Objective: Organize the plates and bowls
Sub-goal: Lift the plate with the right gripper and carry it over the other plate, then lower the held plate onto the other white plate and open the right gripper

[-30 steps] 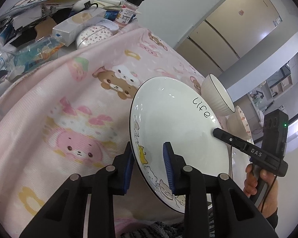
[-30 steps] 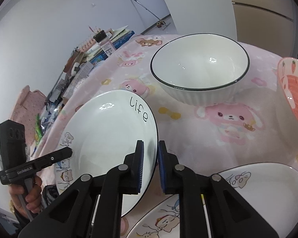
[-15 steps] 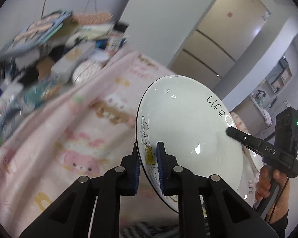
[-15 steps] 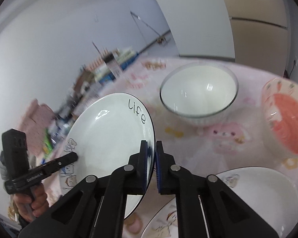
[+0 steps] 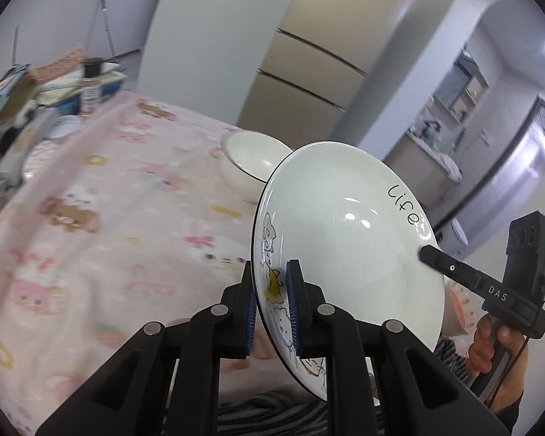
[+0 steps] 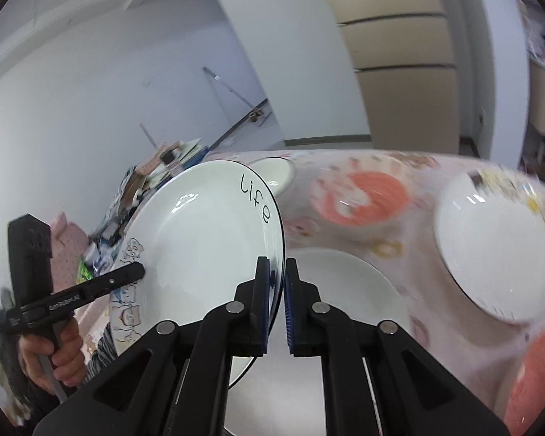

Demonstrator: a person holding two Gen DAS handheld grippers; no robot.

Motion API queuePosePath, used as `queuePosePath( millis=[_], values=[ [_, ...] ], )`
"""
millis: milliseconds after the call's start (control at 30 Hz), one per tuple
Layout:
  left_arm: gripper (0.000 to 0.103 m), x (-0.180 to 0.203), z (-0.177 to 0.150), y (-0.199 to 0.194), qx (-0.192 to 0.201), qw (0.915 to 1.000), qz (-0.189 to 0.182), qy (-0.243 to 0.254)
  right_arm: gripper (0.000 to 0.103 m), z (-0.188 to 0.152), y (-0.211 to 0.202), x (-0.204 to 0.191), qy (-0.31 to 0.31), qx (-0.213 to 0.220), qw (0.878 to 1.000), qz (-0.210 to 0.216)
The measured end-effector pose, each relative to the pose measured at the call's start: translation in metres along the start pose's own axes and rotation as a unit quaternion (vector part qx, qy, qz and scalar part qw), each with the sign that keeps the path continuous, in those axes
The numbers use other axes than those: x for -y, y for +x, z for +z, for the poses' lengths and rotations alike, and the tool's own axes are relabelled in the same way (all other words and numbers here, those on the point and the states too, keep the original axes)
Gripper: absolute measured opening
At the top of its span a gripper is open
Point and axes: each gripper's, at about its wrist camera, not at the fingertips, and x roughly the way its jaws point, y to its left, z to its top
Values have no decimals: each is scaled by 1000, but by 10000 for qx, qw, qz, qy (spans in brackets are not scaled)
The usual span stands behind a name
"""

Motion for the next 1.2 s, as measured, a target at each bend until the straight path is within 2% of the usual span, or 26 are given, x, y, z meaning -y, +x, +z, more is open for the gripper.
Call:
queuePosePath(
  millis=[133,367,700,933,1033,1167,1200],
  values=[
    [16,15,-8,22,-247,9996,63,78,7,-12,1,20,105,-25,9998,-181],
    [16,12,-21,40,-281,9986,342,273,7,-27,25,48,478,-393,9981,43],
    [16,13,-27,52,-367,9979,321,435,8,-34,34,59,689,-595,9958,-114],
    [16,18,-28,55,-385,9969,392,565,13,-38,39,57,484,-804,9941,-539],
    [15,19,-28,57,-373,9964,447,622,18,-39,37,51,322,-794,9943,-638],
    [15,21,-30,59,-381,9961,425,673,18,-39,33,42,-13,-757,9926,-954],
    [13,21,-30,59,-372,9961,414,686,21,-40,31,39,-129,-739,9918,-1037]
  ],
)
